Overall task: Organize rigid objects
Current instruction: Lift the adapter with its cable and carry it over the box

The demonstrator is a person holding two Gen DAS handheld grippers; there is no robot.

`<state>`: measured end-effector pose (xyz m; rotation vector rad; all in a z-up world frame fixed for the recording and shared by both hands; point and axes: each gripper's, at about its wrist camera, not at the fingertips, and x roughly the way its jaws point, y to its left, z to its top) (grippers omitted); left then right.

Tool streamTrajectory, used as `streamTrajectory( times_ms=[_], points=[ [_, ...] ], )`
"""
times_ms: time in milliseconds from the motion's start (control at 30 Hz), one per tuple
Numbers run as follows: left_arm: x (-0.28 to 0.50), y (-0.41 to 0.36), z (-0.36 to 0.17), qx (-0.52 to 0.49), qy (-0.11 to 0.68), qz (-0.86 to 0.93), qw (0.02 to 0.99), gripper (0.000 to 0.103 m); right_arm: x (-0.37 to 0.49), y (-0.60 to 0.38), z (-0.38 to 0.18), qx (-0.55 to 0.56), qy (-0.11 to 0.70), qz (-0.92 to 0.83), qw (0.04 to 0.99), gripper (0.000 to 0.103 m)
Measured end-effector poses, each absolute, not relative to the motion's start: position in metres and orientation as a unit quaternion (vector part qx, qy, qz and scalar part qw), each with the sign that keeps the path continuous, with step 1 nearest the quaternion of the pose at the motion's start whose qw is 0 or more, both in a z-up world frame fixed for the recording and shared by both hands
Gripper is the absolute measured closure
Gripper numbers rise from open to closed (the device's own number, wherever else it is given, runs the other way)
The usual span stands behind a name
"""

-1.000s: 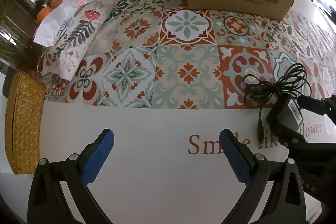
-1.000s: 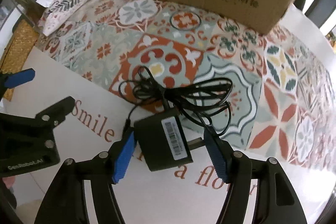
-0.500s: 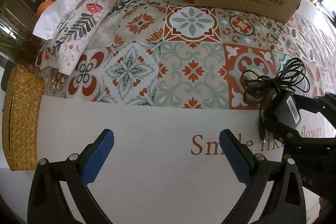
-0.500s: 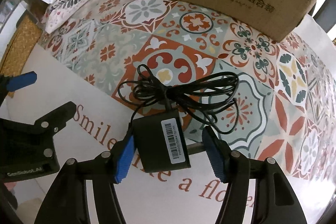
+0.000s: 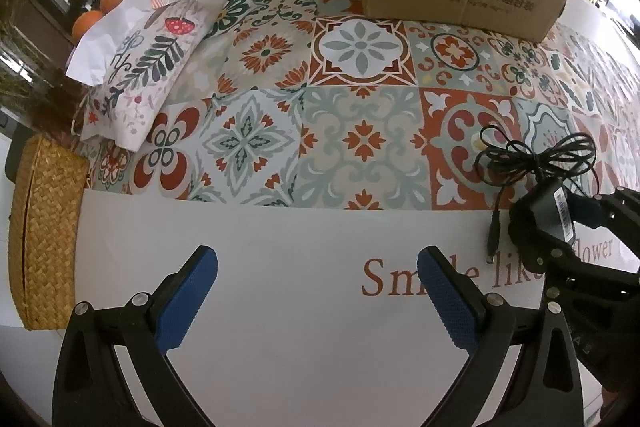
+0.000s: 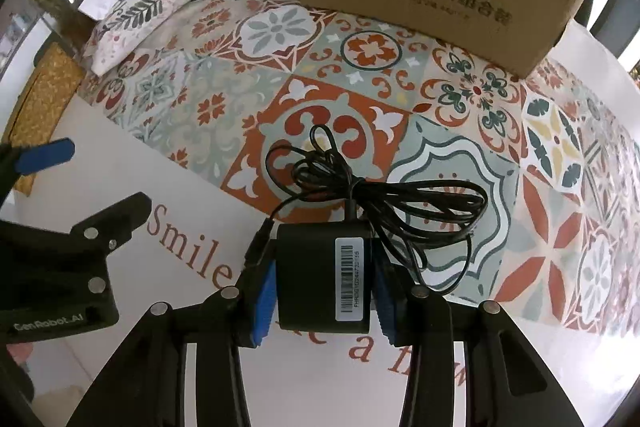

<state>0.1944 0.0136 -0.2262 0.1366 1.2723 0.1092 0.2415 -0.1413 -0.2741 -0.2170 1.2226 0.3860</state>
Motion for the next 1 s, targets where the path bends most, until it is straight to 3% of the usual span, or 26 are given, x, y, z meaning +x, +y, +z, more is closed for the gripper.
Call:
streamTrajectory(
  times_ms=[1000],
  points=[
    [0.215,0.002,-0.134,0.062,0.489,0.018,0.870,0.000,0.246,-0.163,-0.177,-0.064,0.469,0.141,0.870,0.061]
  ],
)
